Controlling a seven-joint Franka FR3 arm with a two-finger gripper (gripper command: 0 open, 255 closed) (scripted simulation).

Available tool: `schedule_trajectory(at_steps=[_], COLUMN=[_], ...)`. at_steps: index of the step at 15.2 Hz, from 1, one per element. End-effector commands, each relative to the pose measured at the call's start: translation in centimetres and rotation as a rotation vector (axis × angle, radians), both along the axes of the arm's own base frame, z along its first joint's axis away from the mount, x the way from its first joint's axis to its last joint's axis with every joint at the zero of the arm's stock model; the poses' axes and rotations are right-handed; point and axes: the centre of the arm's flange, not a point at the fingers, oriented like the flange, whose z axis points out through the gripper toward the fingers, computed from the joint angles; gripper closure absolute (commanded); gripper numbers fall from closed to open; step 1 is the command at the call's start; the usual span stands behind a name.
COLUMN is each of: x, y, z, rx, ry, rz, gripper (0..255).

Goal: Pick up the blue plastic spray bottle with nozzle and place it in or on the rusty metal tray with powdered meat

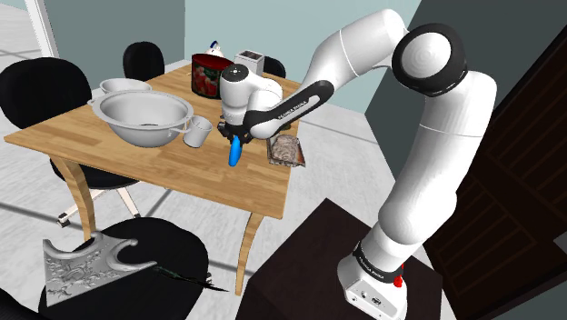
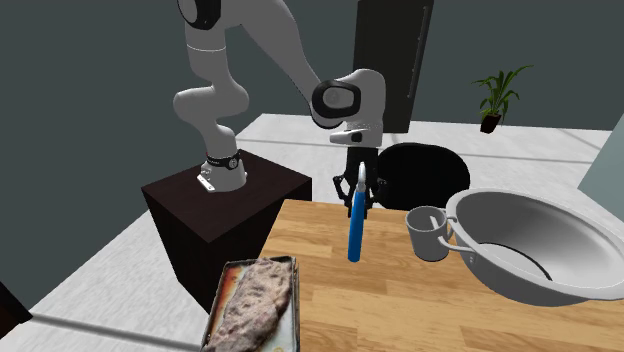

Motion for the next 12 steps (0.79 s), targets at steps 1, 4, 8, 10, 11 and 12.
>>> schedule_trajectory(at_steps=[1,4,8,10,11,12], x=[0.0,0.0,0.0,0.0,0.0,0.0], y=[0.0,0.0,0.0,0.0,0.0,0.0], z=[0.0,0.0,0.0,1.0,1.6,2.1], rx=[0.0,0.0,0.0,0.0,0.0,0.0], ry=[0.0,0.0,0.0,0.0,0.0,0.0], rz=[0.0,0.0,0.0,0.0,0.0,0.0], gripper=[255,255,255,255,255,255])
